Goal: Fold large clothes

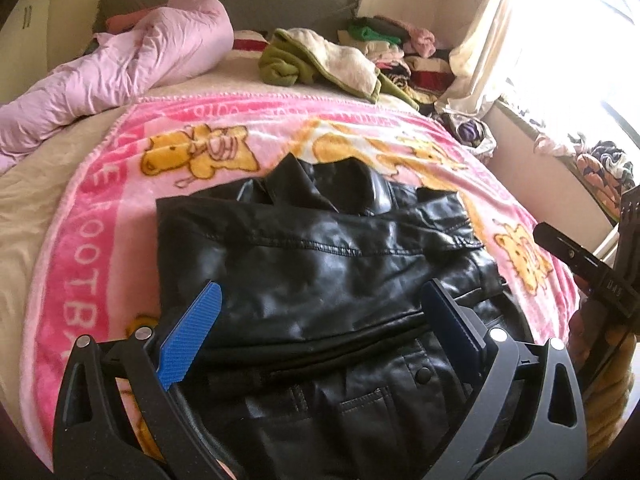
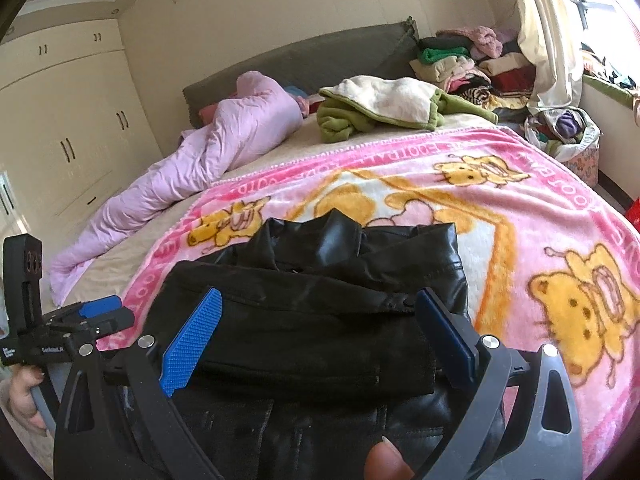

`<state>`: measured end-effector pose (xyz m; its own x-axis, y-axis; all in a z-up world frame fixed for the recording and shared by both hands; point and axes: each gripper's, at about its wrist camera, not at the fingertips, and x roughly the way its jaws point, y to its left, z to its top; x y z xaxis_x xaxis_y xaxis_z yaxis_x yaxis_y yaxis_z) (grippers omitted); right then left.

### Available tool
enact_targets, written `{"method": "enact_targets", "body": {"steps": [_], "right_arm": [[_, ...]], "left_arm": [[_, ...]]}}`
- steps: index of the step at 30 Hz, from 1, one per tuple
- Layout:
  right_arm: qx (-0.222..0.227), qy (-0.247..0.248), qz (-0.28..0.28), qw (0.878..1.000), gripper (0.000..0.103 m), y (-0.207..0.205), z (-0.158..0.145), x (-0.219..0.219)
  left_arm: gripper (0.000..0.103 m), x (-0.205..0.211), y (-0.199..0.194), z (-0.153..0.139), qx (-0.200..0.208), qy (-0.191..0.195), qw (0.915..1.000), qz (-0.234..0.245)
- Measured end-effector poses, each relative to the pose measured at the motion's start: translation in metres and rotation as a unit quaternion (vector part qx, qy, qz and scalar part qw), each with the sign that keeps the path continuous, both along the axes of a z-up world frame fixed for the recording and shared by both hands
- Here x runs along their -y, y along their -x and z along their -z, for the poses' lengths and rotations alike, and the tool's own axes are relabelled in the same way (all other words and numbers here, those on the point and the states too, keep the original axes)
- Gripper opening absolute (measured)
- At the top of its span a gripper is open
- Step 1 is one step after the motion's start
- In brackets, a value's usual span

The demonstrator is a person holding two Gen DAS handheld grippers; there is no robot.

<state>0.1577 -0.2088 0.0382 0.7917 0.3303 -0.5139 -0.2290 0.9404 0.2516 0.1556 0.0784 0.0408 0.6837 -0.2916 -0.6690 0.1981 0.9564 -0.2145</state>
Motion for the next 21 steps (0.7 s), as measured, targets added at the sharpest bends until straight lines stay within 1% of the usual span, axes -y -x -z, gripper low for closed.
{"method": "enact_targets", "body": {"steps": [6, 14, 18, 21], "right_arm": [[0.013, 0.003, -0.011, 1.000, 0.096, 0.012, -0.011, -0.003], [0.017, -0.001, -0.022, 1.000, 0.096, 0.026, -0.017, -0.004], [0.016, 0.001, -0.027, 0.999, 0.097, 0.034, -0.019, -0.003], [0.013, 0.006, -0.031, 0.999, 0.098, 0.040, -0.017, -0.001]], "left_arm": [[0.094, -0.009, 0.013, -0.014, 0.016, 0.009, 0.9998, -0.012], [0.093, -0.013, 0.030, -0.030, 0.034, 0.003, 0.9992, -0.021], [0.094, -0.012, 0.040, -0.031, 0.041, -0.009, 0.9988, -0.026], [0.094, -0.010, 0.050, -0.026, 0.037, -0.020, 0.9986, -0.032]]}}
